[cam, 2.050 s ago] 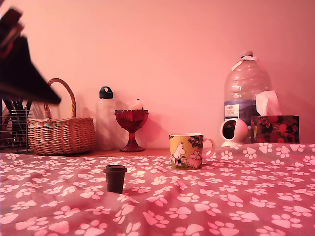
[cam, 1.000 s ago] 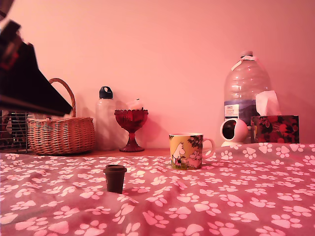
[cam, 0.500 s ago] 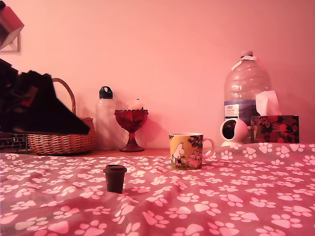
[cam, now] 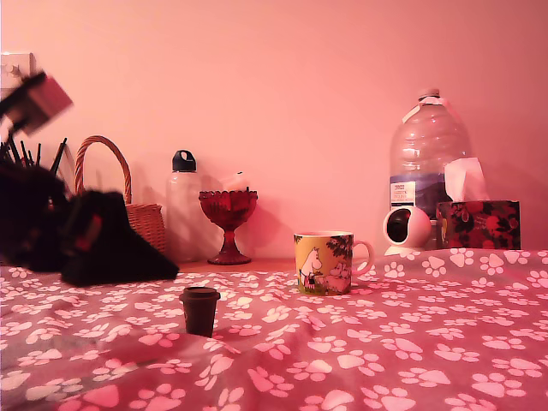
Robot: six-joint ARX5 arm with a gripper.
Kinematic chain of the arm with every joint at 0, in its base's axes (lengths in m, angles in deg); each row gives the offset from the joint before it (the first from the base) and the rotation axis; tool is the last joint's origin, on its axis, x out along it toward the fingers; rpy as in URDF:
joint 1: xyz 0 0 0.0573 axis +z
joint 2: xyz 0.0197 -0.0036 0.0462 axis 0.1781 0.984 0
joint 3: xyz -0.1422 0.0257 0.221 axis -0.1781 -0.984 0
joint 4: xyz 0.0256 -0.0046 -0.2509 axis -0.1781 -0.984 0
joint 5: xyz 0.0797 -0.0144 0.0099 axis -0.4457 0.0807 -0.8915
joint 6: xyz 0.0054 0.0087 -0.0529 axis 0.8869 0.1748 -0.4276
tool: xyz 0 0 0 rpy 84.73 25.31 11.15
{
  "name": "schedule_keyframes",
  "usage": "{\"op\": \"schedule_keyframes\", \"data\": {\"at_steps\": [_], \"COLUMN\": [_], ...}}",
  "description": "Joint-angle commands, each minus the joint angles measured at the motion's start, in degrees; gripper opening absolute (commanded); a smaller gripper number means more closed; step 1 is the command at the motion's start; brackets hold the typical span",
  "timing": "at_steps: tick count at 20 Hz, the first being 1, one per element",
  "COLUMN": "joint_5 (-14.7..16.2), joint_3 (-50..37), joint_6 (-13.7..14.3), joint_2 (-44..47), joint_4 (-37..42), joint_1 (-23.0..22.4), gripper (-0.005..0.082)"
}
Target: Pick the coffee capsule and then drop it inside the coffee cup in front of you
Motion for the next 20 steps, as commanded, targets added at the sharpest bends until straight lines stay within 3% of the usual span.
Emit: {"op": "schedule_keyframes", "data": {"at_steps": [1, 10, 16, 20], "joint_5": [0.3, 1.2, 1.7, 4.5], "joint_3": [-0.9, -0.9, 0.6, 3.3], "joint_6": [0.2, -0.2, -0.2, -0.2], "joint_2": [2.2, 11.3, 14.9, 17.3], "joint_4": [2.4, 12.7, 15.5, 15.2], "joint_1": [-0.2, -0.2, -0.2, -0.2], "gripper": [0.0657, 0.0657, 0.0657, 0.0657]}}
